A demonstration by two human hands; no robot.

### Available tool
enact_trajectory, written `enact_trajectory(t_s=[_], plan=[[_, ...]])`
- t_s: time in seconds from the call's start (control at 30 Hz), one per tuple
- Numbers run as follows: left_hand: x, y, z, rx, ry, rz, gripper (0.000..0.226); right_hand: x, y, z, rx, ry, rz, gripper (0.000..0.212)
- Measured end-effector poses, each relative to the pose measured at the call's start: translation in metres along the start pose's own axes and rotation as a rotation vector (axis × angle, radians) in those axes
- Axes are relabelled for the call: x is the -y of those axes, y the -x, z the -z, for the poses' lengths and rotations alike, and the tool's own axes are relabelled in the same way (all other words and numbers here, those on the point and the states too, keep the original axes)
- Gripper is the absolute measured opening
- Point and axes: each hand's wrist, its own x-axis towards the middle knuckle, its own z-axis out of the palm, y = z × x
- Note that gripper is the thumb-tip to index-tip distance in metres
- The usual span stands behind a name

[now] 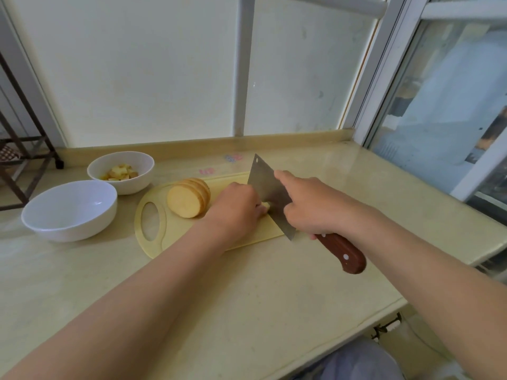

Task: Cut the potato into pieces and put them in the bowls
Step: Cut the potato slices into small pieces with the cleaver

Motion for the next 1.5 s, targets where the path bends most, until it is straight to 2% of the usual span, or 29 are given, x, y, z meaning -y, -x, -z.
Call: enact_trajectory(t_s=[0.13, 0.27, 0.37, 0.5, 0.63, 1.03, 1.3, 1.5], plan=[[0.001, -0.002, 0.002, 0.013, 0.015, 0.010, 0.043, 0.008, -0.021, -0.003, -0.018, -0.030, -0.011, 0.064], [0.006, -0.001, 0.009, 0.062, 0.016, -0.049, 0.042, 0.011, -0.029, 0.001, 0.000, -0.112, -0.024, 0.079], [0.017, 0.000, 0.010, 0.090, 0.017, -0.108, 0.031, 0.006, -0.027, 0.006, -0.023, -0.188, -0.028, 0.083], [0.027, 0.002, 0.006, 0.037, 0.057, -0.163, 0.023, 0.005, -0.020, 0.012, -0.083, -0.199, -0.006, 0.087], [0.030, 0.004, 0.005, -0.010, 0.071, -0.221, 0.024, 0.010, -0.013, 0.017, -0.081, -0.172, 0.028, 0.085], [0.032, -0.001, 0.004, 0.000, 0.106, -0.167, 0.024, 0.006, -0.004, 0.015, -0.047, -0.119, 0.051, 0.078], [0.032, -0.002, 0.003, -0.003, 0.128, -0.121, 0.026, 0.003, 0.009, 0.015, -0.024, -0.040, 0.046, 0.080], [0.031, -0.002, 0.000, -0.037, 0.149, -0.101, 0.023, 0.013, -0.004, -0.009, -0.041, -0.061, 0.027, 0.079]])
